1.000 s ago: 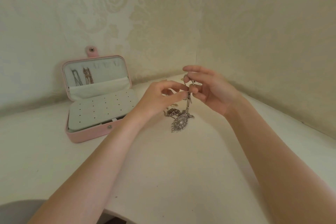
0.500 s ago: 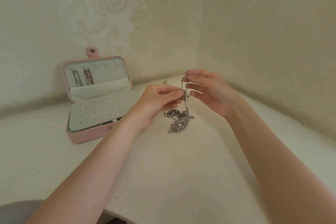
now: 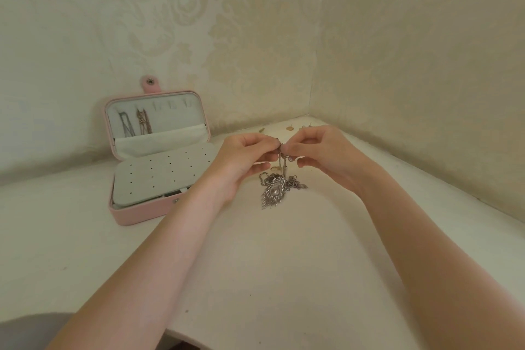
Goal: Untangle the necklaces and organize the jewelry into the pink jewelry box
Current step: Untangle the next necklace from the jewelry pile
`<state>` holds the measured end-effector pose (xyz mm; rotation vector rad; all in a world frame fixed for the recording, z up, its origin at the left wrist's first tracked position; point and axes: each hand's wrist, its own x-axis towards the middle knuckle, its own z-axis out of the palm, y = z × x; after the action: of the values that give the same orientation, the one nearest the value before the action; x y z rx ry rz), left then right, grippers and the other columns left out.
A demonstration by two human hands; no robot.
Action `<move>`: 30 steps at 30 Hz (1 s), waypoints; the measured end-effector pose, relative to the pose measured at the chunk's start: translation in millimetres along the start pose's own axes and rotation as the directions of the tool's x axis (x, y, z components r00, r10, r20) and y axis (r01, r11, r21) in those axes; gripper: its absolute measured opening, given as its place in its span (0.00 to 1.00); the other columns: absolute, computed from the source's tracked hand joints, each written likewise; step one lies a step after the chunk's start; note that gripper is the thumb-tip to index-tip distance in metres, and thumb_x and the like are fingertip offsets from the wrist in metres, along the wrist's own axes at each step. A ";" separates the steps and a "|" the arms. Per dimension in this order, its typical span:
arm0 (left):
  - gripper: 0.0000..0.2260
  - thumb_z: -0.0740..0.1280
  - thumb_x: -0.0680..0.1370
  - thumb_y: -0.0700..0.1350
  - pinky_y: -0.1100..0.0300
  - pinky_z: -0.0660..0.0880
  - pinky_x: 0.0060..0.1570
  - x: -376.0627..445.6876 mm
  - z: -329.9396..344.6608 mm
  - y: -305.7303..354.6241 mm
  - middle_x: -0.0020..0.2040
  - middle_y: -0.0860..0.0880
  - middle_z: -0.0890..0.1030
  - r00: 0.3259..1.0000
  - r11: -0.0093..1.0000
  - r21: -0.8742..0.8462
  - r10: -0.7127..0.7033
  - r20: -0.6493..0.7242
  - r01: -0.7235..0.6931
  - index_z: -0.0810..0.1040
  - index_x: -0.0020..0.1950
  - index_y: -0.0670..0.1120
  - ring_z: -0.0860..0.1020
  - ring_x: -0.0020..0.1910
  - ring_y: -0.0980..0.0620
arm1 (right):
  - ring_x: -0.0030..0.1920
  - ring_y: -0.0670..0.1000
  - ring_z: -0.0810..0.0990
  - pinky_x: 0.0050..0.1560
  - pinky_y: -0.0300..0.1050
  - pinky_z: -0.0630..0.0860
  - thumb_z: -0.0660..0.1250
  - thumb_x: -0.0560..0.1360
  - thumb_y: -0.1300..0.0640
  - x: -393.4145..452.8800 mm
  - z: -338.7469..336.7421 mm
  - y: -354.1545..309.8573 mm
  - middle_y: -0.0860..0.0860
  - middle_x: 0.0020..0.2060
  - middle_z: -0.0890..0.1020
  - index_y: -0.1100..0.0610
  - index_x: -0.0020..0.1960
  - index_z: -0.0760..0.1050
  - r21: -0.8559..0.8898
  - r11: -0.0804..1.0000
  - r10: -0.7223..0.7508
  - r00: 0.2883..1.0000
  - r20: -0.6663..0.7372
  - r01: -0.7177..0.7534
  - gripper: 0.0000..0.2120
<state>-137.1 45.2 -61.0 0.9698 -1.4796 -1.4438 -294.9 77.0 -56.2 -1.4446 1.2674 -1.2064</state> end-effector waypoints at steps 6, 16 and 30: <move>0.05 0.68 0.75 0.38 0.69 0.76 0.34 0.6 1.5 0.5 0.30 0.53 0.80 0.999 0.997 -0.072 -0.032 -0.023 0.031 0.79 0.39 0.45 0.78 0.30 0.60 | 0.33 0.44 0.75 0.33 0.34 0.73 0.69 0.72 0.64 -1.0 -3.8 -1.0 0.49 0.32 0.78 0.60 0.38 0.78 0.175 0.978 0.097 0.992 0.075 -0.109 0.04; 0.08 0.62 0.75 0.37 0.65 0.72 0.28 6.4 -1.7 3.5 0.30 0.50 0.73 0.987 0.969 -0.237 -0.105 -0.123 0.074 0.72 0.36 0.44 0.70 0.26 0.56 | 0.25 0.45 0.72 0.25 0.34 0.70 0.64 0.75 0.65 -0.5 -4.9 -5.3 0.51 0.28 0.76 0.59 0.38 0.73 0.388 0.907 0.170 0.985 0.012 -0.162 0.08; 0.06 0.59 0.76 0.39 0.57 0.80 0.47 0.6 -0.2 9.0 0.46 0.44 0.80 0.995 0.854 -0.513 -0.048 0.086 0.086 0.70 0.39 0.43 0.82 0.47 0.46 | 0.22 0.45 0.61 0.20 0.34 0.60 0.60 0.76 0.62 -3.9 -5.1 -12.3 0.48 0.24 0.71 0.55 0.36 0.66 0.366 0.928 0.081 0.997 0.005 -0.077 0.11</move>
<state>-136.9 44.9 -52.1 0.6404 -1.0172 -1.8165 -297.8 82.4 -43.8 -1.1058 1.0292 -1.3156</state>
